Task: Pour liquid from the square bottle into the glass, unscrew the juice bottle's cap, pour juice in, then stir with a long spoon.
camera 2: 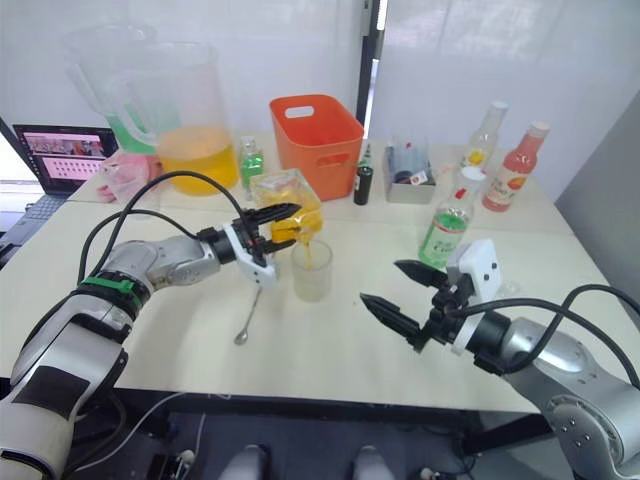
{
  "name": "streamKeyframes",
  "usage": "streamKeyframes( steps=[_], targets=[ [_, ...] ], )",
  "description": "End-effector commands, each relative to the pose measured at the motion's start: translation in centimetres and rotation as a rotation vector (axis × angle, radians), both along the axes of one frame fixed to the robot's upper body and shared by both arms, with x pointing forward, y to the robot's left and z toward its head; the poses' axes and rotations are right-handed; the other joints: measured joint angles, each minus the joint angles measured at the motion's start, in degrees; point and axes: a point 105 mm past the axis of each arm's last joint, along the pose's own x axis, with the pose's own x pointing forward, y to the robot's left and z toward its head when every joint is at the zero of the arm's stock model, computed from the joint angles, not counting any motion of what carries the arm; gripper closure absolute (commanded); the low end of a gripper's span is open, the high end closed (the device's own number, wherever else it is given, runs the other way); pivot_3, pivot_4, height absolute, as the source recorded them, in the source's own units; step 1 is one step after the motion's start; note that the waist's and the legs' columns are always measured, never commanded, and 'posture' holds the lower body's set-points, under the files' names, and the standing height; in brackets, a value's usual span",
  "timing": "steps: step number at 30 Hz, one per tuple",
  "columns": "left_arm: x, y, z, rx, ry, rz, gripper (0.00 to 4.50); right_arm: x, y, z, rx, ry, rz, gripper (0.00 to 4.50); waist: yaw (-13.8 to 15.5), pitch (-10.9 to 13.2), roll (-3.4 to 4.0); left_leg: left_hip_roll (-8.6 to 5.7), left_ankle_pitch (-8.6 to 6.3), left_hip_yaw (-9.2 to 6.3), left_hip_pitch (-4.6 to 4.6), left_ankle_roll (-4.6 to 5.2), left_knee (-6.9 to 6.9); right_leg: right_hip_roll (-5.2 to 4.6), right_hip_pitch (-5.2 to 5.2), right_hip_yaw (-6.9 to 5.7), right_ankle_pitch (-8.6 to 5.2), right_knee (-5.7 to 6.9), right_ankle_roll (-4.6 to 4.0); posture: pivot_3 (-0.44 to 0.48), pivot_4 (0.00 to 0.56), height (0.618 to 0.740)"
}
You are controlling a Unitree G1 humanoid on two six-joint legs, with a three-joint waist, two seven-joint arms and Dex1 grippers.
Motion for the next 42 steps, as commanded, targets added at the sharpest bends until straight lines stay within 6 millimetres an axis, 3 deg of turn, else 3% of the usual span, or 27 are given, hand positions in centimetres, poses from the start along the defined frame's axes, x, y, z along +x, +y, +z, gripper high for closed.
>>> streamKeyframes(
  steps=[1, 42],
  targets=[
    [-0.3, -0.6, 5.3, -0.102, -0.153, -0.041, 1.72, -0.3, -0.2, 0.9, 0.008, -0.056, 0.000, 0.00, 0.00, 0.00, 0.00, 0.00, 0.00, 0.00, 0.00, 0.00, 0.00, 0.00, 0.00, 0.00, 0.00, 0.00, 0.00, 0.000, 0.150, 0.740],
    [-1.4, -1.3, 5.5, -0.151, -0.058, -0.104, 1.72, 0.0, 0.6, 1.0, 0.017, -0.065, 0.025, 0.00, -0.01, 0.00, 0.00, 0.00, 0.01, 0.00, 0.00, 0.00, 0.03, 0.00, 0.00, 0.00, 0.02, 0.05, 0.00, 0.000, 0.150, 0.740]
  ],
)
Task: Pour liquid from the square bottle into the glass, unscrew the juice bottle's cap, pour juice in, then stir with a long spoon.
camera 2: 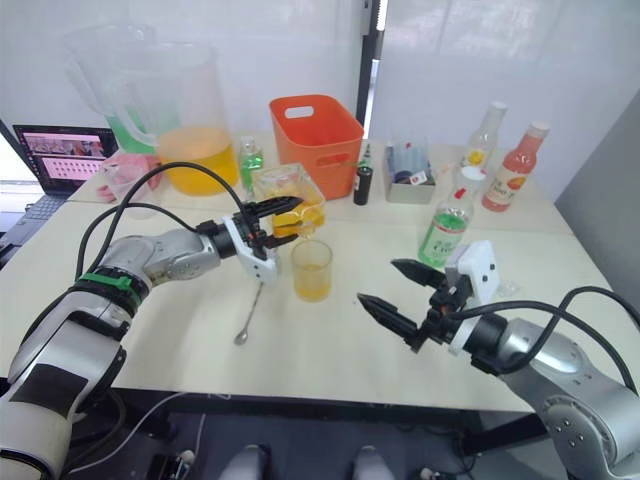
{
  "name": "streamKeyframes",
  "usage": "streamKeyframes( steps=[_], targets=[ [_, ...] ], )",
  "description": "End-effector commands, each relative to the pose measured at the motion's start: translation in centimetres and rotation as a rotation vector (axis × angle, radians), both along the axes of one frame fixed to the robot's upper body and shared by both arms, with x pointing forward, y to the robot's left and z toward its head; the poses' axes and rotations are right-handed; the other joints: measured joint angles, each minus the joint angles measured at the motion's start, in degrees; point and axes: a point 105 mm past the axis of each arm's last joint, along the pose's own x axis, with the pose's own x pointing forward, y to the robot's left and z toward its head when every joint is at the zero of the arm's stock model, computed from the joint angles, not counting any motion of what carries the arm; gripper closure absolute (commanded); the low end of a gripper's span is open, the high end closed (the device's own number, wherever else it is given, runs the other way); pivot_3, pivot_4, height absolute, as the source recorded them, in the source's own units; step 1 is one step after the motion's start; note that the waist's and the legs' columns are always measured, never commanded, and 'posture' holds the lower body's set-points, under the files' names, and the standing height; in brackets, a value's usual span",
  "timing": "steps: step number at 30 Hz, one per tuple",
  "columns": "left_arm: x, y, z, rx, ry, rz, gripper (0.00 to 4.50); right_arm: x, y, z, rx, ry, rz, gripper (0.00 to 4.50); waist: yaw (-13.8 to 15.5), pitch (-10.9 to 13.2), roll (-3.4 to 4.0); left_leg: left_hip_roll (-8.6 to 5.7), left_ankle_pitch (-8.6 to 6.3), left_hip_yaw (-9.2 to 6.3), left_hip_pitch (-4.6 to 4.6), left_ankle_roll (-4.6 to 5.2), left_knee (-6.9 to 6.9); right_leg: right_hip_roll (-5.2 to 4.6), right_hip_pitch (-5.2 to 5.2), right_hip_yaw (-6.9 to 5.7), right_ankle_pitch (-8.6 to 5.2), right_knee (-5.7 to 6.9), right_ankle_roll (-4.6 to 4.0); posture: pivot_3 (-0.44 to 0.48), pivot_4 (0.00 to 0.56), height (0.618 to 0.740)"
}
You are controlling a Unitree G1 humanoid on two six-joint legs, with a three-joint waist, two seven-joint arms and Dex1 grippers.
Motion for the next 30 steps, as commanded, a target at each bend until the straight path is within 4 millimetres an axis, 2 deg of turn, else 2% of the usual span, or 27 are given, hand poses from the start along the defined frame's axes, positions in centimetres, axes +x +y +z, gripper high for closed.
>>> streamKeyframes(
  steps=[1, 9, 14, 19, 23, 30],
  targets=[
    [-1.0, -0.7, 4.3, -0.127, -0.084, -0.070, 1.72, 0.0, 0.1, 0.7, 0.002, -0.042, 0.000, 0.00, 0.01, 0.00, 0.00, 0.00, 0.00, 0.00, 0.00, 0.00, 0.00, 0.00, 0.00, 0.00, 0.01, 0.00, -0.02, 0.000, 0.150, 0.740],
    [-0.7, -0.1, 4.7, -0.194, -0.002, -0.050, 1.72, 0.1, 0.2, 0.8, 0.001, -0.041, 0.010, 0.00, -0.02, 0.00, 0.00, 0.00, 0.00, 0.00, 0.00, 0.00, 0.02, 0.00, 0.00, 0.00, 0.06, 0.02, -0.10, 0.000, 0.150, 0.740],
    [-0.5, 0.2, 5.4, -0.310, 0.091, -0.044, 1.72, 0.2, 0.5, 0.8, -0.019, -0.041, 0.027, 0.00, -0.04, 0.00, 0.00, 0.00, 0.01, 0.00, 0.00, 0.00, 0.03, 0.00, 0.00, 0.00, 0.13, 0.05, -0.21, 0.000, 0.150, 0.740],
    [-1.1, 0.4, 6.4, -0.493, 0.255, -0.112, 1.72, 0.2, 0.8, 1.1, -0.012, -0.048, 0.055, 0.00, -0.15, -0.01, 0.01, 0.00, 0.01, 0.00, 0.00, 0.01, 0.03, 0.00, 0.00, 0.01, 0.19, 0.08, -0.31, 0.000, 0.150, 0.740],
    [-0.2, 2.2, 8.1, -0.746, 0.432, -0.108, 1.72, 0.5, 1.2, 1.6, -0.011, -0.056, 0.081, 0.00, -0.20, -0.01, 0.01, 0.00, 0.02, 0.00, 0.00, 0.02, 0.11, 0.00, 0.00, 0.02, 0.20, 0.17, -0.33, 0.000, 0.150, 0.740],
    [-0.1, 4.6, 8.6, -0.949, 0.645, -0.106, 1.72, 0.7, 1.6, 2.1, -0.005, -0.064, 0.115, 0.00, -0.71, -0.01, 0.02, 0.00, 0.05, -0.06, 0.07, 0.05, 0.17, 0.04, -0.03, 0.02, 0.19, 0.48, -0.34, 0.000, 0.150, 0.740]
  ],
)
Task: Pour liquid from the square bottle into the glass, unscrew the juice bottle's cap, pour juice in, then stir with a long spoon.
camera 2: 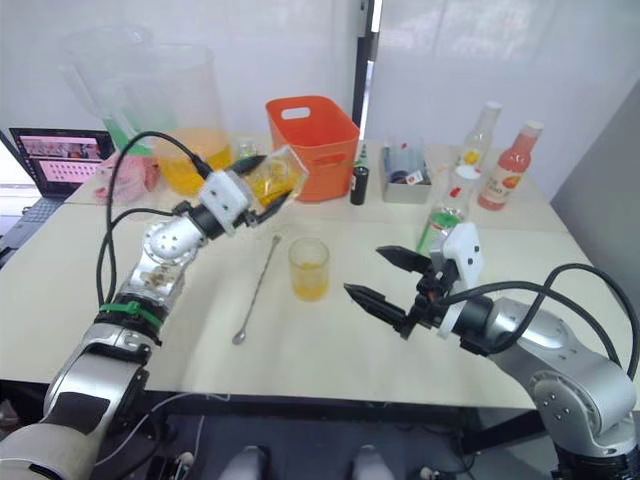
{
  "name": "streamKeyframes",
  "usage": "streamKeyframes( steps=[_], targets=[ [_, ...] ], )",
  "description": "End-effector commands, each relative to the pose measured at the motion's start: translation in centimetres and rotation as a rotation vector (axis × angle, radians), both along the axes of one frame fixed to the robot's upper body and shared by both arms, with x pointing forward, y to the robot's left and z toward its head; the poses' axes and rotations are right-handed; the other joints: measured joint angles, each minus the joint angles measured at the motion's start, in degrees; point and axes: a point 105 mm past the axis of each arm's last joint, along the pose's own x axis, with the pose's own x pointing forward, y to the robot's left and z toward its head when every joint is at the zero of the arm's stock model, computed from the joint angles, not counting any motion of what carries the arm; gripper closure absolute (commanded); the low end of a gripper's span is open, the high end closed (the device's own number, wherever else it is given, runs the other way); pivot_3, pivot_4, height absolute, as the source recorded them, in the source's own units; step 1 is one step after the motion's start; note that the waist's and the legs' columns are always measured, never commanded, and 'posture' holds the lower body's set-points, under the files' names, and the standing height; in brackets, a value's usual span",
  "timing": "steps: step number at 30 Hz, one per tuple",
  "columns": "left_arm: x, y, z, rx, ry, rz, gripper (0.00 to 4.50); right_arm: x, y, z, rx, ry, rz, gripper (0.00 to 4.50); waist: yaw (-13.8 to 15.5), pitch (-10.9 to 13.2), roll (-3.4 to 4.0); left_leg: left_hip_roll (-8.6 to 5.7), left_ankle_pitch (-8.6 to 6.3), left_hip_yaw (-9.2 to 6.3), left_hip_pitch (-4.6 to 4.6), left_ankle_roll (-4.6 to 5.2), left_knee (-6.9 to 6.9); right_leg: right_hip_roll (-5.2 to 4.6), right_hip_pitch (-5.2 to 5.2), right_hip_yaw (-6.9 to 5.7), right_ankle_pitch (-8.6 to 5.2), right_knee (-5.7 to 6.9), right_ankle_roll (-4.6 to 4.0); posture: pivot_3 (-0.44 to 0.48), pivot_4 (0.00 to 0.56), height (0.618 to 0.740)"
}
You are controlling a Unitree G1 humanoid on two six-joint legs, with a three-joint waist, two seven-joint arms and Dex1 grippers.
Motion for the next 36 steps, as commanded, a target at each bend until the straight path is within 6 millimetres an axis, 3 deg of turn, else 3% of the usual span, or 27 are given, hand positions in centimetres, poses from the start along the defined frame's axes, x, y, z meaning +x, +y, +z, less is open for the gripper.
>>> streamKeyframes(
  steps=[1, 4, 9, 19, 30, 36],
  targets=[
    [-0.9, 1.5, 3.8, -0.168, -0.019, -0.006, 1.72, -0.4, 0.4, 1.0, 0.015, -0.036, 0.041, 0.00, -0.05, 0.00, 0.00, 0.00, 0.00, 0.00, 0.00, 0.00, 0.01, 0.00, 0.00, 0.00, 0.00, 0.00, 0.00, 0.000, 0.150, 0.740],
    [0.3, 4.0, 3.7, -0.303, 0.098, 0.097, 1.72, -0.2, 0.6, 1.2, 0.016, -0.039, 0.056, 0.00, -0.18, 0.00, 0.00, 0.00, 0.06, -0.01, 0.01, 0.01, 0.04, 0.00, 0.01, 0.00, -0.03, 0.03, 0.05, 0.000, 0.150, 0.740],
    [2.3, 8.3, 1.9, -0.441, 0.291, 0.284, 1.72, 0.0, 0.9, 1.5, 0.017, -0.039, 0.075, 0.00, -0.98, 0.00, 0.00, 0.00, 0.14, -0.07, 0.01, 0.03, 0.04, 0.02, 0.01, -0.04, -0.16, 0.05, 0.27, 0.000, 0.150, 0.740],
    [3.9, 12.9, -0.3, -0.491, 0.405, 0.440, 1.72, 0.2, 1.7, 1.7, 0.034, -0.040, 0.092, 0.00, -0.83, -0.01, -0.02, -0.01, 0.15, -0.25, -0.04, 0.00, 0.02, 0.02, 0.03, -0.25, -0.14, 0.01, 0.23, 0.000, 0.150, 0.740],
    [4.2, 15.7, 0.4, -0.494, 0.363, 0.548, 1.72, 0.2, 1.8, 1.7, 0.039, -0.042, 0.090, 0.00, -1.09, -0.01, -0.02, -0.01, 0.16, -0.28, -0.04, -0.02, -0.08, 0.02, 0.01, -0.28, -0.08, -0.01, 0.12, 0.000, 0.150, 0.740],
    [4.4, 15.2, -0.6, -0.475, 0.401, 0.534, 1.72, 0.1, 1.9, 1.7, 0.045, -0.042, 0.094, 0.00, -1.09, -0.01, -0.02, -0.01, 0.16, -0.28, -0.04, -0.02, -0.09, 0.02, 0.00, -0.28, -0.09, -0.01, 0.13, 0.000, 0.150, 0.740]
  ],
)
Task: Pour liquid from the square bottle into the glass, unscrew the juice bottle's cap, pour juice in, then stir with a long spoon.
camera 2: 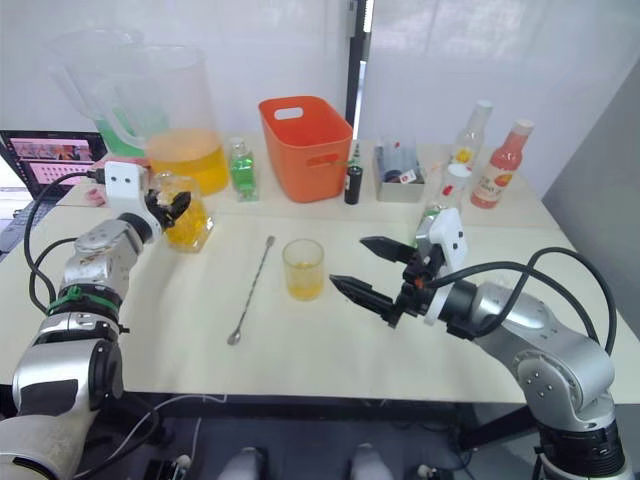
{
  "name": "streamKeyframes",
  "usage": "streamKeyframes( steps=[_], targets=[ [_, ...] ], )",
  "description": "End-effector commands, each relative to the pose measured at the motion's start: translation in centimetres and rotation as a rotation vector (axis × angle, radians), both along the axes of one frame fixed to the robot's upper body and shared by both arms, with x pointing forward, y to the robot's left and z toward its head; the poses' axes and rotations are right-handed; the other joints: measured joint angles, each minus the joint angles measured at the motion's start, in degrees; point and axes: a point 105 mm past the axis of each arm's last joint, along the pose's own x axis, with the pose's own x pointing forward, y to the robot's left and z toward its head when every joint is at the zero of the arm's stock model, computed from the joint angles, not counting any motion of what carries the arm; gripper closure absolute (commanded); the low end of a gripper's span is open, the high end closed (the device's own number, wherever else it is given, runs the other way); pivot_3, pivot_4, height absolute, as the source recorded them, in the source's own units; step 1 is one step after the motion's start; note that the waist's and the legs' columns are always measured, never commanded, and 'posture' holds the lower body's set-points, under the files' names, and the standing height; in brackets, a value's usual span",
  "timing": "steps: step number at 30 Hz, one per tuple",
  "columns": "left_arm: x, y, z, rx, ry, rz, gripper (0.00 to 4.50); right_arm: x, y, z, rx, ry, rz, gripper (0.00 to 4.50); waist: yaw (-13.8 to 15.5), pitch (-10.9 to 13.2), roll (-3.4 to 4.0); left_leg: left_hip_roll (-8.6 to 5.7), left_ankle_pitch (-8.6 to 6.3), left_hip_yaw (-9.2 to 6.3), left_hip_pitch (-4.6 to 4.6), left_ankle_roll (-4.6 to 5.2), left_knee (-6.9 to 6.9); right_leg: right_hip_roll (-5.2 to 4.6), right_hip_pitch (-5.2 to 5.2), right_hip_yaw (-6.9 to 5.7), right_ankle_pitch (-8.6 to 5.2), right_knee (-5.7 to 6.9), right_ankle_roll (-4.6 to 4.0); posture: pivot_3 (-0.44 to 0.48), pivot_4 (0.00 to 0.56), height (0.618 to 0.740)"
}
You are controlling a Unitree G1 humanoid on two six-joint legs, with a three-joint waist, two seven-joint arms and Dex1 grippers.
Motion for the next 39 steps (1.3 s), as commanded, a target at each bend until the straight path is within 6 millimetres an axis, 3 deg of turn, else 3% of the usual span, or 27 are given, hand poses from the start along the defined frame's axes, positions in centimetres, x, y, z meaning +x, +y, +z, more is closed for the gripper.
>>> streamKeyframes(
  steps=[1, 7, 8, 11, 19, 22, 24, 27, 31, 33, 36, 39],
  targets=[
    [-0.1, -0.3, 4.4, 0.019, -0.137, -0.017, 1.72, -0.5, 0.4, 0.8, 0.015, -0.033, 0.023, 0.00, 0.02, 0.00, 0.00, 0.00, 0.00, 0.00, 0.00, 0.00, 0.00, 0.00, 0.00, 0.00, 0.00, -0.01, 0.00, 0.000, 0.150, 0.740],
    [-0.1, -0.4, 3.9, 0.008, -0.122, -0.020, 1.72, -0.6, 0.6, 0.6, 0.016, -0.029, 0.026, 0.00, 0.02, 0.00, 0.00, 0.00, 0.00, 0.00, 0.00, 0.00, 0.00, 0.00, 0.00, 0.00, 0.00, 0.00, 0.01, 0.000, 0.150, 0.740],
    [-0.2, -0.4, 4.1, 0.001, -0.134, -0.022, 0.67, -0.6, 0.6, 0.6, 0.017, -0.029, 0.026, 0.00, 0.03, 0.00, 0.00, 0.00, 0.00, 0.00, 0.00, 0.00, 0.00, 0.00, 0.00, 0.00, 0.00, 0.00, 0.00, 0.000, 0.150, 0.740],
    [-0.4, -0.4, 5.2, 0.001, -0.181, -0.021, 0.03, -0.6, 0.6, 0.6, 0.020, -0.027, 0.027, 0.00, 0.03, 0.00, 0.00, 0.00, 0.00, 0.00, 0.00, 0.00, 0.01, 0.00, 0.01, 0.00, 0.00, 0.01, 0.00, 0.000, 0.150, 0.740],
    [-1.9, -1.3, 9.5, -0.048, -0.402, -0.088, 0.03, -0.6, 0.6, 0.5, 0.021, -0.023, 0.031, 0.00, 0.04, 0.00, 0.00, 0.00, 0.01, 0.00, 0.02, -0.02, 0.01, 0.00, 0.02, 0.00, -0.03, 0.01, 0.05, 0.000, 0.150, 0.740],
    [-3.1, -2.5, 11.3, -0.065, -0.502, -0.187, 0.03, -0.6, 0.6, 0.5, 0.018, -0.024, 0.031, 0.00, 0.04, 0.00, 0.00, 0.00, 0.02, 0.00, 0.02, -0.03, 0.01, 0.00, 0.03, 0.00, -0.03, 0.01, 0.04, 0.000, 0.150, 0.740],
    [-4.4, -4.5, 11.5, -0.042, -0.509, -0.359, 0.03, -0.6, 0.4, 0.5, 0.012, -0.024, 0.029, 0.00, 0.01, 0.00, 0.00, 0.00, 0.02, 0.00, 0.02, -0.03, 0.01, 0.00, 0.03, 0.00, -0.03, 0.00, 0.04, 0.000, 0.150, 0.740],
    [-6.5, -7.0, 11.0, 0.044, -0.483, -0.579, 0.03, -0.5, -0.2, 0.4, -0.003, -0.019, 0.016, 0.00, -0.10, -0.01, 0.01, 0.01, 0.02, 0.01, 0.04, -0.03, -0.02, -0.01, 0.04, 0.01, 0.01, 0.02, -0.05, 0.000, 0.150, 0.740],
    [-9.4, -8.6, 9.1, 0.121, -0.352, -0.795, 0.03, -0.4, -1.2, 0.1, -0.035, 0.002, -0.012, 0.00, -0.41, -0.01, 0.01, 0.02, 0.02, 0.01, 0.10, -0.02, -0.02, 0.00, 0.04, 0.02, 0.01, 0.06, -0.15, 0.000, 0.150, 0.740],
    [-10.3, -8.2, 8.2, 0.078, -0.289, -0.831, 0.03, -0.5, -1.9, -0.1, -0.044, 0.007, -0.034, 0.00, -0.43, -0.01, 0.01, 0.03, 0.02, 0.01, 0.11, -0.02, -0.02, 0.00, 0.04, 0.02, -0.05, 0.06, -0.11, 0.000, 0.150, 0.740],
    [-12.2, -7.1, 5.3, 0.121, -0.165, -0.868, 0.03, -0.6, -3.8, -0.6, -0.067, 0.012, -0.122, 0.00, -0.43, -0.01, 0.02, 0.04, 0.02, 0.02, 0.16, -0.02, -0.02, -0.01, 0.07, 0.02, -0.15, 0.05, -0.04, 0.000, 0.150, 0.740],
    [-13.1, -5.0, 2.6, 0.135, -0.068, -0.827, 0.03, -0.9, -5.8, -1.9, -0.054, 0.056, -0.203, 0.00, -0.34, -0.01, 0.02, 0.06, 0.01, 0.05, 0.28, -0.02, -0.07, -0.01, 0.13, 0.02, -0.46, 0.05, -0.57, 0.000, 0.150, 0.740]
  ],
)
